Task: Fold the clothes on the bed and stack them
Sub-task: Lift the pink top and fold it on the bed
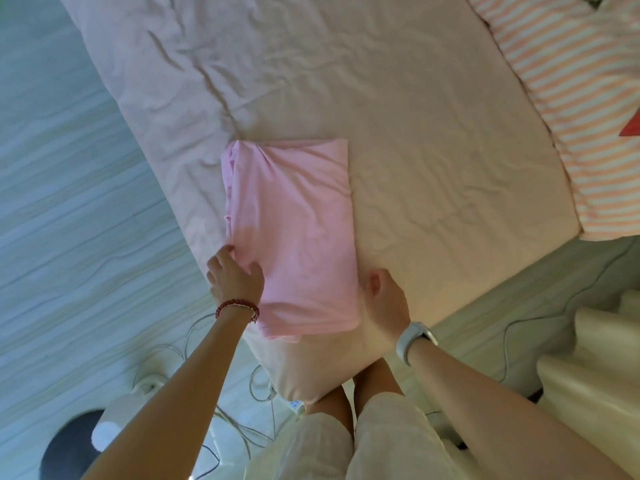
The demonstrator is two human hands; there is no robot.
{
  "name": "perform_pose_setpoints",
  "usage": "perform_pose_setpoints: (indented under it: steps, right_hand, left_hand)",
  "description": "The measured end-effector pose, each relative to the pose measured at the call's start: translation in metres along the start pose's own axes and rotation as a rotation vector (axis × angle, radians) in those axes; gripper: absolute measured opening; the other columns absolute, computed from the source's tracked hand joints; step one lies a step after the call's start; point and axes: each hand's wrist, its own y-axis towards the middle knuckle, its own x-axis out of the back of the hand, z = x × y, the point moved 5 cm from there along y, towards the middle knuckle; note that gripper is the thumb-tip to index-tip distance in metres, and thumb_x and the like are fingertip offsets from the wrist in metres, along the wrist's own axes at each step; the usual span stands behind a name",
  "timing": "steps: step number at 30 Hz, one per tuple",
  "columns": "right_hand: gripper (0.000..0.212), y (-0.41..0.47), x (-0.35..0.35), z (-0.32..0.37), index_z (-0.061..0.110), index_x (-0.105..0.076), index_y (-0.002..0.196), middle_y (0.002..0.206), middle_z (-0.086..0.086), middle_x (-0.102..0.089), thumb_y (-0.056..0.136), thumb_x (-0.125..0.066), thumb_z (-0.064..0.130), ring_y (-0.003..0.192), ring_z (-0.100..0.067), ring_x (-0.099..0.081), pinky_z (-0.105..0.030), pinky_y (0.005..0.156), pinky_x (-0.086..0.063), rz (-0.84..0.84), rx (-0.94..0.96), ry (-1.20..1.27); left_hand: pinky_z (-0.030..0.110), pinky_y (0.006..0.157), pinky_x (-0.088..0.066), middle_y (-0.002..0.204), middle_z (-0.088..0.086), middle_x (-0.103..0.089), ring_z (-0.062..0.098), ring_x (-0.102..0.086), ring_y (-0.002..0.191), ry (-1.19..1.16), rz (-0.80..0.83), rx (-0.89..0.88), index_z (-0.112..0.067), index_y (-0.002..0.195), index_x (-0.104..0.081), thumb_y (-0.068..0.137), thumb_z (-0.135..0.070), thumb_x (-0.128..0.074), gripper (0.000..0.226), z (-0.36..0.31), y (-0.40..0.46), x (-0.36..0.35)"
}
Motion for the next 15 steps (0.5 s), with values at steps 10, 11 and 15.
perform_pose_setpoints:
  steps: [10, 11, 15]
  right_hand:
    - [0.036, 0.136, 0.03, 0.148, 0.006, -0.049, 0.128, 0.125, -0.019, -0.049, 0.093, -0.043, 0.011, 0.115, -0.034, -0.044, -0.034, 0.1, -0.03, -0.167, 0.387, -0.169]
    - [0.038, 0.145, 0.029, 0.157, 0.01, -0.048, 0.131, 0.128, -0.016, -0.047, 0.093, -0.043, 0.013, 0.117, -0.033, -0.042, -0.033, 0.101, -0.028, -0.139, 0.442, -0.249]
    - [0.034, 0.173, 0.027, 0.176, 0.014, -0.055, 0.126, 0.13, -0.013, -0.039, 0.093, -0.046, 0.021, 0.118, -0.031, -0.036, -0.04, 0.096, -0.037, -0.024, 0.515, -0.463]
  left_hand:
    - [0.045, 0.097, -0.038, 0.123, 0.013, -0.052, 0.031, -0.046, 0.116, -0.01, -0.121, -0.128, -0.011, 0.117, -0.056, 0.086, -0.042, -0.057, 0.045, -0.097, 0.115, 0.026]
    - [0.043, 0.095, -0.04, 0.117, 0.013, -0.056, 0.031, -0.05, 0.112, 0.014, -0.109, -0.134, -0.01, 0.112, -0.059, 0.086, -0.043, -0.055, 0.042, -0.1, 0.123, 0.025]
    - [0.02, 0.073, -0.036, 0.101, 0.011, -0.059, 0.026, -0.054, 0.088, -0.121, -0.15, -0.151, -0.006, 0.099, -0.063, 0.091, -0.027, -0.05, 0.026, -0.105, 0.138, 0.029]
